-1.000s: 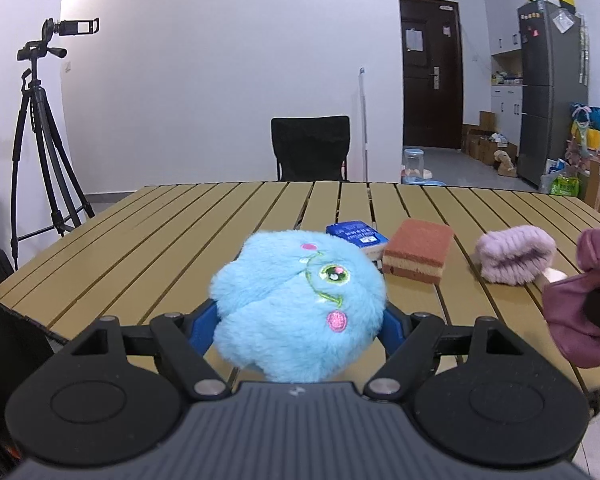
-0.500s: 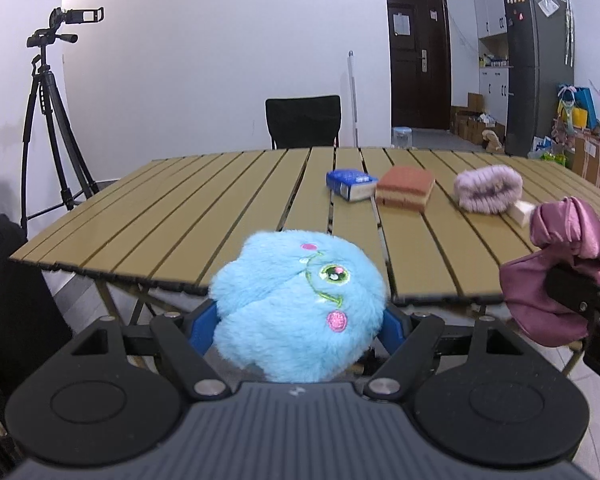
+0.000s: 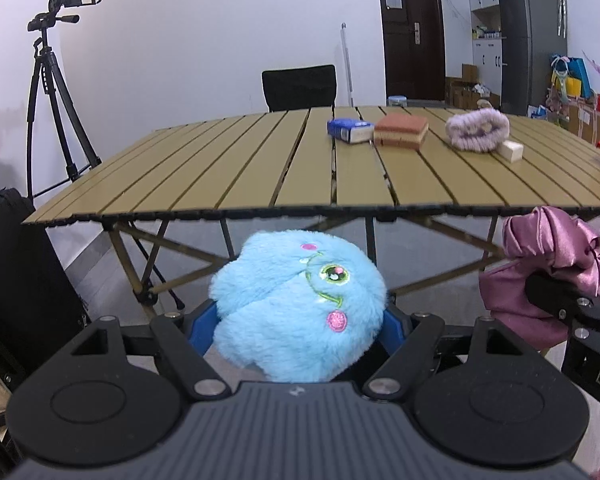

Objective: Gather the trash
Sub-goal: 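Carry the pink bow and blue plush from the table toward the black bin, then lower the blue plush into the bin and open the left gripper, then move the right gripper over the bin and release the pink bow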

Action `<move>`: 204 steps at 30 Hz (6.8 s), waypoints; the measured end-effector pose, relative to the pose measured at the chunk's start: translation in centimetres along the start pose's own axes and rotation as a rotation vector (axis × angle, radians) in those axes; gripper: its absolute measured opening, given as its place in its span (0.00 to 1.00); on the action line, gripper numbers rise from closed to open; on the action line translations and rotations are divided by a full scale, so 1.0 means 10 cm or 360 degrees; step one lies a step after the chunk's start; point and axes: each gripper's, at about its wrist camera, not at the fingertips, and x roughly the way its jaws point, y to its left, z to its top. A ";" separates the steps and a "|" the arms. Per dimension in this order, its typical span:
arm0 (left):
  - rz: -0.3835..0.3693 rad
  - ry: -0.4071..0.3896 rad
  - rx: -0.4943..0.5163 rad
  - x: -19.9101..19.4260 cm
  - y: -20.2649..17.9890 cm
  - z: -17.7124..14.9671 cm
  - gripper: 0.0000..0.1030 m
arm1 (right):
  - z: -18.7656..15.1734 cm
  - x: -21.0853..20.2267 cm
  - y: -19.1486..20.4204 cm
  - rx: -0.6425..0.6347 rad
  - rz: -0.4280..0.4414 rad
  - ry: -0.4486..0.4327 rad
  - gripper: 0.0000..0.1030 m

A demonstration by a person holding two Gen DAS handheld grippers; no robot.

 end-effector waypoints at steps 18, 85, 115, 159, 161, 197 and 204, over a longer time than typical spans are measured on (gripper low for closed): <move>-0.0055 0.0259 0.0137 0.03 0.02 -0.69 0.76 | -0.63 -0.05 0.17 -0.0113 0.0058 0.0373 0.44; -0.0220 0.0877 -0.0025 1.20 -0.89 -0.53 0.76 | -1.25 0.62 -0.80 0.0257 -0.0262 0.0877 0.44; -0.0151 0.0929 -0.0067 1.32 -0.94 -0.49 1.00 | -1.29 0.66 -0.81 0.0246 -0.0287 0.0902 0.44; 0.0004 0.0817 -0.0260 1.11 0.10 -0.45 1.00 | -0.70 0.92 0.07 0.0074 -0.0040 0.0793 0.44; 0.0016 0.0815 -0.0270 1.10 0.17 -0.46 1.00 | -0.69 0.96 0.12 0.0066 -0.0026 0.0802 0.44; 0.0137 0.0800 -0.0323 1.04 0.74 -0.63 1.00 | -0.74 1.58 0.56 0.0116 0.0043 0.1009 0.46; 0.0138 0.0799 -0.0321 1.03 0.74 -0.64 1.00 | -0.69 1.58 0.50 0.0184 0.0030 0.0973 0.91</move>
